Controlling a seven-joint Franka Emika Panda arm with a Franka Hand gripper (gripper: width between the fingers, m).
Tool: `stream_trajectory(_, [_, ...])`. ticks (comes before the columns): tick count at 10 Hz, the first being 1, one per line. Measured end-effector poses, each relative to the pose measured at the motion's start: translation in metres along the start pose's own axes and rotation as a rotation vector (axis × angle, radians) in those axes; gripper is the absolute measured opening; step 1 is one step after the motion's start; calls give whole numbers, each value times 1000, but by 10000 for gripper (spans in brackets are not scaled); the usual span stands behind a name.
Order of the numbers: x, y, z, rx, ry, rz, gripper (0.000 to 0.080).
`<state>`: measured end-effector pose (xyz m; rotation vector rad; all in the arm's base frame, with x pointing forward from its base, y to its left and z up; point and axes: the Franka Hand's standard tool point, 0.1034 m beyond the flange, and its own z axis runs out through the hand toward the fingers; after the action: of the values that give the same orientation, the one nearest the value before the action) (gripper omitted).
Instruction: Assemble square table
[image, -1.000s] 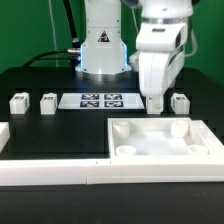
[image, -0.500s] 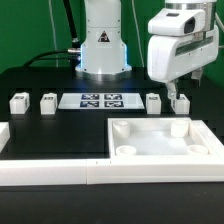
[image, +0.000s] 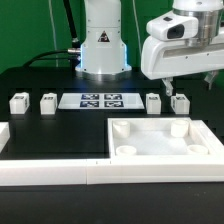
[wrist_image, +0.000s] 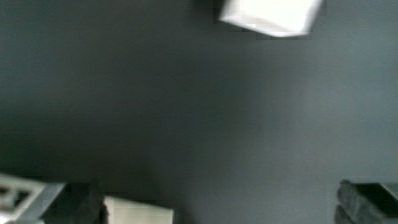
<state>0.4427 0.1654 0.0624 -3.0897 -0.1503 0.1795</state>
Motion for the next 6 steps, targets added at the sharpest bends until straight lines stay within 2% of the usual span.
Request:
stream_trajectory(3, [0, 1, 0, -3, -16, -37, 649])
stream_trajectory(5, [-20, -4, 7, -29, -193, 15, 649])
stream_trajectory(6, [-21, -4, 15, -22, -265, 12, 649])
